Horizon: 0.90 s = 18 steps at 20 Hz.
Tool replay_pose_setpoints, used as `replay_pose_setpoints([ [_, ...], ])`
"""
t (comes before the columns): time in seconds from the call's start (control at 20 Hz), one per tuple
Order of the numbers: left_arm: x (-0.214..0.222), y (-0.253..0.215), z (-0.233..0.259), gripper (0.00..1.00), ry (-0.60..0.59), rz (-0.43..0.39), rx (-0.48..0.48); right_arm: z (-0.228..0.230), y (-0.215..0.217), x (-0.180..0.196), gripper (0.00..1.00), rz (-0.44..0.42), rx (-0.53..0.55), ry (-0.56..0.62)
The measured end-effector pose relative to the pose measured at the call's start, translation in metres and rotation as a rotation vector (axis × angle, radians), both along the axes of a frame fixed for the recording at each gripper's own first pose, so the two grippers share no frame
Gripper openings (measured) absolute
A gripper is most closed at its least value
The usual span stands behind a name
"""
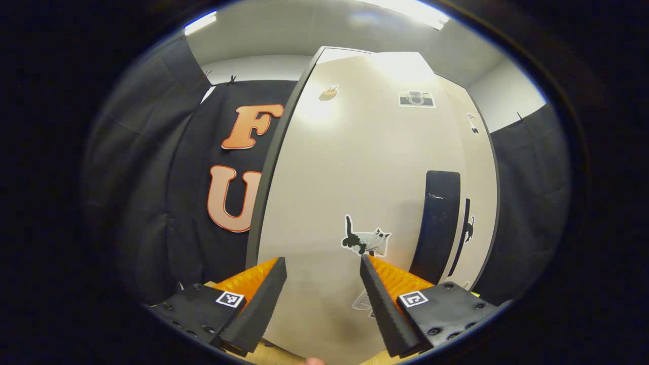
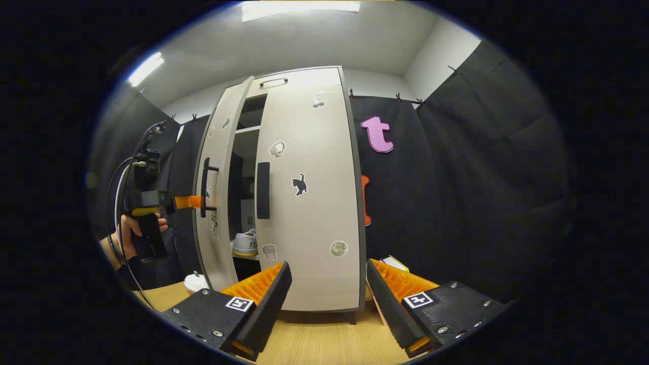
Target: Grab one shoe with the right hand and put it into the shoe cabinet, grab the other shoe with the left hand and put it into the shoe cabinet; then close the right door with the right hand and the left door with the left hand.
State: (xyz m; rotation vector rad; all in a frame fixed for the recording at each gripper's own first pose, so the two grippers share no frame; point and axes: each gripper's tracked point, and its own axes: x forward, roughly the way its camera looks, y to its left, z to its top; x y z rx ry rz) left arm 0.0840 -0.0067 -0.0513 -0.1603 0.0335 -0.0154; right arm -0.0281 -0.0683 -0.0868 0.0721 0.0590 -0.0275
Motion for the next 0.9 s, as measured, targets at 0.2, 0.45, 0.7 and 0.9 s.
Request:
replay_pose_setpoints([
  [0.2, 0.002, 0.003, 0.007, 0.95, -0.023, 0.001, -0.015, -0.001, -0.004, -0.002, 0.92, -0.015, 0.008, 0.001],
  [0.45, -0.011, 0.007, 0.018, 0.96, -0.027, 0.001, 0.018, -0.001, -0.004, 0.000, 0.92, -0.010, 0.026, 0.001],
  [0.7, -0.057, 0.013, 0.024, 0.96, -0.030, -0.016, 0.047, -0.002, 0.008, 0.006, 0.92, 0.021, 0.028, 0.001],
  [0.9, -0.101, 0.019, 0.014, 0.96, -0.022, -0.003, 0.078, -0.005, 0.020, 0.012, 0.92, 0.047, 0.035, 0.011],
])
